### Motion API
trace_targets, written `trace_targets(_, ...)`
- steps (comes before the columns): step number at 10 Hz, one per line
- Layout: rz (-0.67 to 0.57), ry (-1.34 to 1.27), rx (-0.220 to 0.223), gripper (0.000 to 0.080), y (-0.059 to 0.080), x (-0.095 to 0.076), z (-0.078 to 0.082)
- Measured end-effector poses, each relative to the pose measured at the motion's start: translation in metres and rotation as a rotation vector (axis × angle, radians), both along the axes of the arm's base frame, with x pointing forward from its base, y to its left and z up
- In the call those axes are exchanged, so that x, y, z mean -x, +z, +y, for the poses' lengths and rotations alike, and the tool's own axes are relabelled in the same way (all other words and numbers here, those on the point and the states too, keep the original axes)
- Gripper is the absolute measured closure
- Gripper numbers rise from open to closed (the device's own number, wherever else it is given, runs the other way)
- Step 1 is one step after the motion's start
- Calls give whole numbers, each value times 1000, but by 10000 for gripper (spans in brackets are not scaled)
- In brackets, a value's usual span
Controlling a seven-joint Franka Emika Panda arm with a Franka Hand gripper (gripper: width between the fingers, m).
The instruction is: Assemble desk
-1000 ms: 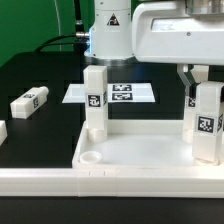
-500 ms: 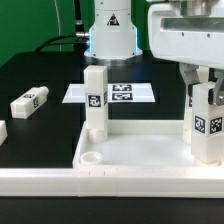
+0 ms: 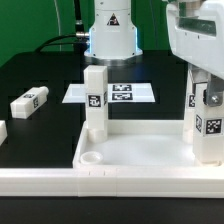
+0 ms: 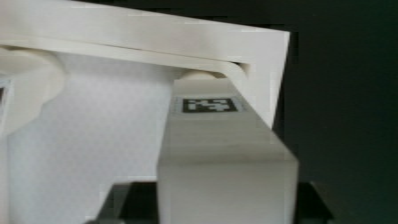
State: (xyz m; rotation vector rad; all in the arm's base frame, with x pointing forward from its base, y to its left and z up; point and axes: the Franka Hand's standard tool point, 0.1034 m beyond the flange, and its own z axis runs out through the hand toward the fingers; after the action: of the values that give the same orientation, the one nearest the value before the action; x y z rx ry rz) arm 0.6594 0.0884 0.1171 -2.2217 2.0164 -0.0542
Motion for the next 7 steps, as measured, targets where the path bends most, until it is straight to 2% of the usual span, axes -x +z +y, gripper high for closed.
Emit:
trace_targets(1, -2, 36, 5, 509, -1, 0, 0)
trace_targets(2, -1, 77, 8, 324, 0, 0, -1)
trace_targets(3, 3, 114, 10, 210, 2, -1, 0)
trace_targets(4, -8, 243, 30, 210, 3, -2, 0)
trace_targets(5, -13, 334, 42, 162, 4, -2, 2)
trace_targets(7, -27, 519, 67, 153, 5, -2, 6)
